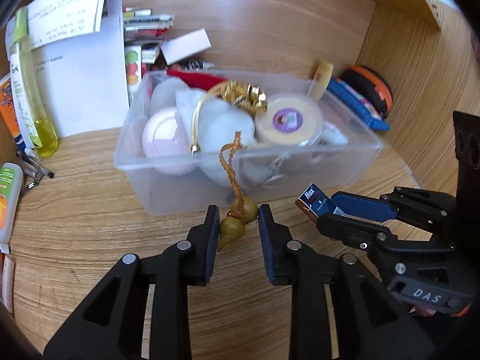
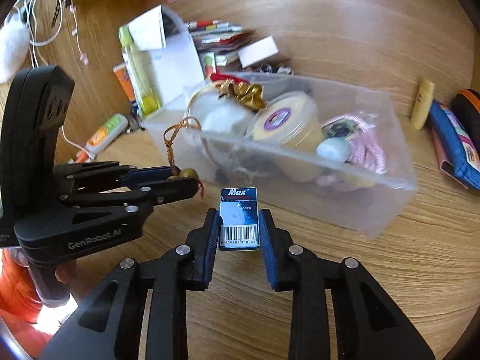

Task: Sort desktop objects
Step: 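Carry the Max box with the right gripper while the left lifts the gourd beads into the box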

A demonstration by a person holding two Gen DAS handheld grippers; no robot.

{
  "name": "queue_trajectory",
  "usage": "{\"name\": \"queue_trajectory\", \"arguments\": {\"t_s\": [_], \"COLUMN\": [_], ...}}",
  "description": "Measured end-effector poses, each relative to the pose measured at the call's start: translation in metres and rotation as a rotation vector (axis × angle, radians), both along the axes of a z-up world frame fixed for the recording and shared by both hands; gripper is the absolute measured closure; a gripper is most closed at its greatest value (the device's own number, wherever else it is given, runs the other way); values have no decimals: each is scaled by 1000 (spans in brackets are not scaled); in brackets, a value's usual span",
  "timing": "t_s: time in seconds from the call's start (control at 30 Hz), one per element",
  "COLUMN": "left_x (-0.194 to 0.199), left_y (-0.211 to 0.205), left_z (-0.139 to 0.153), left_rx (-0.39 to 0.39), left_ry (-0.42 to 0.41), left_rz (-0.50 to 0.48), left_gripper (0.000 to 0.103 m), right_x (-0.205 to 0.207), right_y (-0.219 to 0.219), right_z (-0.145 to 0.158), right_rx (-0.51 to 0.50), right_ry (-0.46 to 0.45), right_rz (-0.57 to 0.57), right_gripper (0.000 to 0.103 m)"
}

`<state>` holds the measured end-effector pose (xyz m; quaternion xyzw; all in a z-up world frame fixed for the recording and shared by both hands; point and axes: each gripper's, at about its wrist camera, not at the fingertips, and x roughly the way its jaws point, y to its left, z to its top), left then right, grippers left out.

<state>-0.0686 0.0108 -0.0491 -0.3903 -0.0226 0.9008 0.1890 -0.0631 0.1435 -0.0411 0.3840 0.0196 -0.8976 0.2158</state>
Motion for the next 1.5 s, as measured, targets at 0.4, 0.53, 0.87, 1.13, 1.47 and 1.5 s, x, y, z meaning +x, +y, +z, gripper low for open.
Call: {"name": "queue_trajectory", "arguments": {"t_s": [0.4,0.53,0.87,1.13,1.47,1.5], "left_x": [-10,-19,-51,-66,-66,-66], "left_y": [12,13,15,24,24,22], "left_z": [39,41,28,17,12,13], "left_rx": [68,69,68,41,16,29], "left_ry": [109,106,69,51,93,91], "left_rz": [-22,-21,-5,-18,-38,-47], "left_gripper": [77,77,78,78,75,74], "right_x": [-1,-2,-7,-24,-61,-63], "right_y": [27,38,50,61,61,60], "right_z": [26,33,41,48,26,24], "right_rx": [-64,-83,-102,-115,-47,-40], "right_ry": [56,71,87,105,63,59], "right_rz": [-70,-89,-95,-124,-171,-171], "right_gripper": [79,78,79,78,78,78]}}
